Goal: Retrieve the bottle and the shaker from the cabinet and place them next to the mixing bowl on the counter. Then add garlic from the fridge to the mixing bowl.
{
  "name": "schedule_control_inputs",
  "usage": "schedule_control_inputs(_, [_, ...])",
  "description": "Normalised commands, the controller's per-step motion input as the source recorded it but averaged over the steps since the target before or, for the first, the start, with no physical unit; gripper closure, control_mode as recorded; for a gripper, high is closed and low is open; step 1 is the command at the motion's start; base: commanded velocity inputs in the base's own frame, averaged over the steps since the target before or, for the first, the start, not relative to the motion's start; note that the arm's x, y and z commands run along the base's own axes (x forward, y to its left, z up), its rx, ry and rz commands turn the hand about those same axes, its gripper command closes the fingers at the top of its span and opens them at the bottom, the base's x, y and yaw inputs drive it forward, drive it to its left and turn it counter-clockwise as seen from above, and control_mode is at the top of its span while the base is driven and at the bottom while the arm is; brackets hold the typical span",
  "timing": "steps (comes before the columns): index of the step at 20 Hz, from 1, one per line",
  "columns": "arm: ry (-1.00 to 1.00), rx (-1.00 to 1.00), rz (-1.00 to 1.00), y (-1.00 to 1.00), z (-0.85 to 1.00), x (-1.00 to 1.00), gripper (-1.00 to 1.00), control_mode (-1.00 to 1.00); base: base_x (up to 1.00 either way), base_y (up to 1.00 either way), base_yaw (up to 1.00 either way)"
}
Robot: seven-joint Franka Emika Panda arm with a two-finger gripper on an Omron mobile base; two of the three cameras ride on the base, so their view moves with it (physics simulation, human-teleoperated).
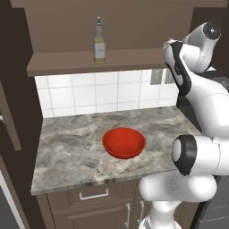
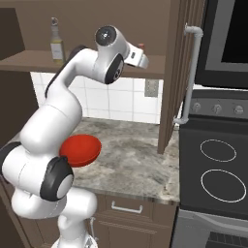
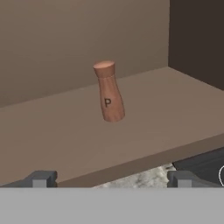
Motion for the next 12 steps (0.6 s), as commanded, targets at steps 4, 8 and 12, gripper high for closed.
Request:
schedule_control_inputs(4, [0.07, -0.01, 0.01, -0.06, -0.14, 0.32, -1.00, -1.00, 0.00, 0.00, 0.00])
schedule_control_inputs(8, [0.04, 0.00, 0.03, -0.17, 0.01, 0.31, -1.00, -1.00, 0.00, 0.00, 0.00])
schedule_control_inputs(12, [0.00, 0.00, 0.04, -0.13, 0.06, 0.23, -1.00, -1.00, 0.00, 0.00, 0.00])
